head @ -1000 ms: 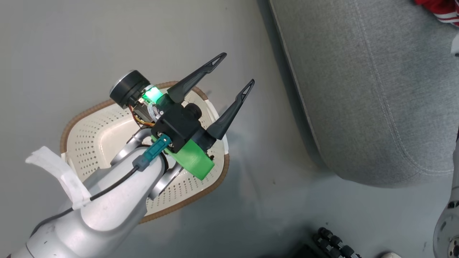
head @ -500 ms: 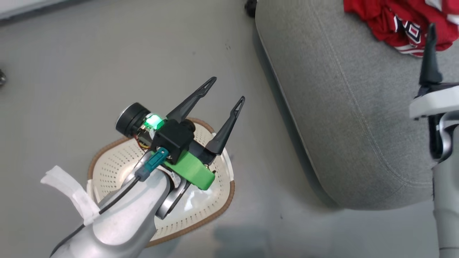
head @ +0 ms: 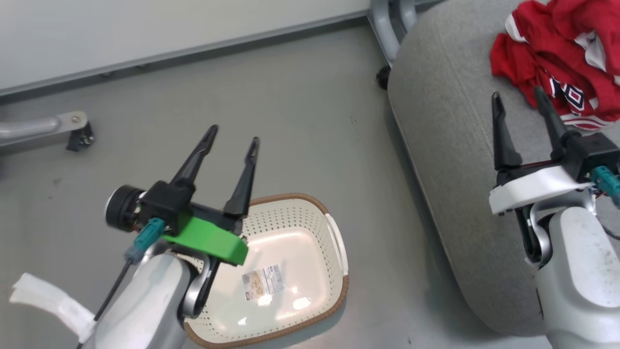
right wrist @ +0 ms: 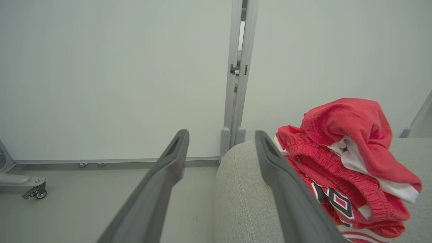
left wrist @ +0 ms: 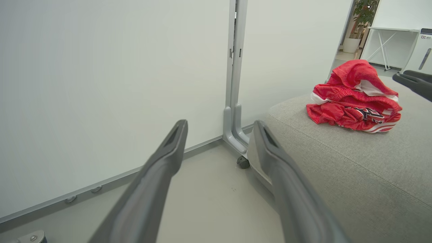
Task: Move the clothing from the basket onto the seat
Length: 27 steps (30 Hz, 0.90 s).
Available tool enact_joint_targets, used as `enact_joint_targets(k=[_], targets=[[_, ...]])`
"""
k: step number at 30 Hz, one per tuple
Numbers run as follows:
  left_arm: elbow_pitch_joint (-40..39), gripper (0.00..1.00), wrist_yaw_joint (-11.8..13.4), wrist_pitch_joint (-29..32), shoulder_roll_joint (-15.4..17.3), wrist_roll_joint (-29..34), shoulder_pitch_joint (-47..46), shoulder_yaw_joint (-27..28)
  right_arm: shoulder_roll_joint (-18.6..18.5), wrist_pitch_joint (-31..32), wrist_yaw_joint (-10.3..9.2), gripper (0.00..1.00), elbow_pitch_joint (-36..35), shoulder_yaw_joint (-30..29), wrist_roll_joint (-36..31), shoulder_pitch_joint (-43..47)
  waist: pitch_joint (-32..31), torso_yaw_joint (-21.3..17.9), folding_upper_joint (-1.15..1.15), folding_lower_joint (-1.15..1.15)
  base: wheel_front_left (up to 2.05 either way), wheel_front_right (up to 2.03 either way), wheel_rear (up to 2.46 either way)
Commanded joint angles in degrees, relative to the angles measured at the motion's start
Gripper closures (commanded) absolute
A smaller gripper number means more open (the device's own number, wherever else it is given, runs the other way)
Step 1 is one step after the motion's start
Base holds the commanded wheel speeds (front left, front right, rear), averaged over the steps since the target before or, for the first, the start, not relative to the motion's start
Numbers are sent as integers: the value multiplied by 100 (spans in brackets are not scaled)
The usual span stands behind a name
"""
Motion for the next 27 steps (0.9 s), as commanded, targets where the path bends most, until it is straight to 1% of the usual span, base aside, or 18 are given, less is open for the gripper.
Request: enact_joint_targets(k=[1,11,14,22,27], targets=[[13,0,29,0,-16,-24,213,174,19,-7,-6,0,6,57,63,169,-441,412,48,0,0,0,0],[94,0,22,-1,-146,172,1148,1274,204,-7,-6,0,-126,265,205,840,-1107,862,48,0,0,0,0],[106,0,-7,0,-196,266,1449,1507,260,-7,-6,0,-223,261,239,1141,-1313,971,48,0,0,0,0],[-38,0,-30,-1,-321,441,2052,2069,325,-7,-6,0,-606,353,232,1765,-1502,1081,48,0,0,0,0],[-119,0,-107,-1,-363,599,2299,2258,328,-7,-6,0,-800,402,281,2174,-1584,1126,48,0,0,0,0]])
